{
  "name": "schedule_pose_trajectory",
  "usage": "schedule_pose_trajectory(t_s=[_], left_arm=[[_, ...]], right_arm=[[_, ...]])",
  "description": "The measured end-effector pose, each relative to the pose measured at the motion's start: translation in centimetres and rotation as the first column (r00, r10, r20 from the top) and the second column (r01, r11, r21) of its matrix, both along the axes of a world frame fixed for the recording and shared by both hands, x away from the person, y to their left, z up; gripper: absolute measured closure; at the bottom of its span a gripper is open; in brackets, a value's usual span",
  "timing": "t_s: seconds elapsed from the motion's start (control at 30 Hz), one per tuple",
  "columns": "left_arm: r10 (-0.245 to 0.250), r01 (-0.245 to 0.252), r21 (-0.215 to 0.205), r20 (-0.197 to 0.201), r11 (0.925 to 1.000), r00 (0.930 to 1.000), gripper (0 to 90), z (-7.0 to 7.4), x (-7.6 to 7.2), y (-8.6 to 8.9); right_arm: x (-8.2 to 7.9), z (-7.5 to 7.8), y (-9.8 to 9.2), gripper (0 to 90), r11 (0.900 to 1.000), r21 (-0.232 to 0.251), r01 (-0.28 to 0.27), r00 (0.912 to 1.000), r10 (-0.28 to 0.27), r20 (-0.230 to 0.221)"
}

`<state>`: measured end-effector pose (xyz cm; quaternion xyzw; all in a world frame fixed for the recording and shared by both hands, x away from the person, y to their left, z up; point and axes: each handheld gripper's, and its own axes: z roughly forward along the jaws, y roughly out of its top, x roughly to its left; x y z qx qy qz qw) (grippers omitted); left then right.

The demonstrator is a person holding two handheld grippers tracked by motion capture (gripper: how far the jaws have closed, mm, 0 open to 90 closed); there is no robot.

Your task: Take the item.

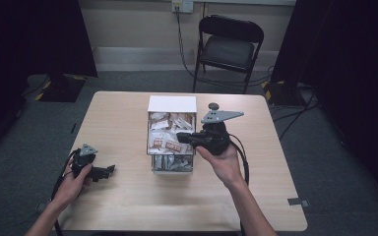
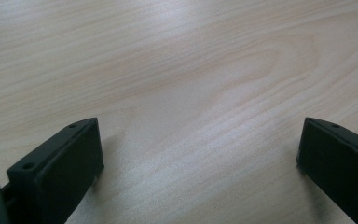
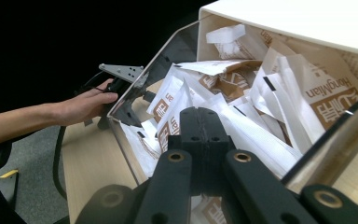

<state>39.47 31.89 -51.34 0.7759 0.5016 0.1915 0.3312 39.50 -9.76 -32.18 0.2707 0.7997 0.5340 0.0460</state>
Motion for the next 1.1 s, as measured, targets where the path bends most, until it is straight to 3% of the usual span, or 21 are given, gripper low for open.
schedule_pose_trajectory(t_s=[0.23, 0.4, 0.7, 1.1], left_arm=[[0.0, 0.0, 0.0, 0.0, 1.0, 1.0, 0.0, 0.0, 0.0, 0.0], [-0.001, 0.001, -0.001, 0.0, 1.0, 1.0, 0.0, 0.0, 0.0, 0.0], [-0.001, 0.001, -0.001, 0.0, 1.0, 1.0, 0.0, 0.0, 0.0, 0.0], [-0.001, 0.001, 0.0, 0.0, 1.0, 1.0, 0.0, 0.0, 0.0, 0.0]], right_arm=[[-0.5, 0.5, -0.1, 90.0, 1.0, 0.017, -0.008, 0.9992, 0.007, 0.039], [-0.5, 0.3, 0.0, 90.0, 1.0, 0.01, 0.0, 0.9994, 0.0, 0.034], [-0.8, 0.9, -0.3, 90.0, 0.999, 0.049, 0.008, 0.9979, -0.011, 0.063], [-1.3, 1.7, -0.6, 90.0, 0.998, 0.068, 0.005, 0.9969, -0.01, 0.077]])
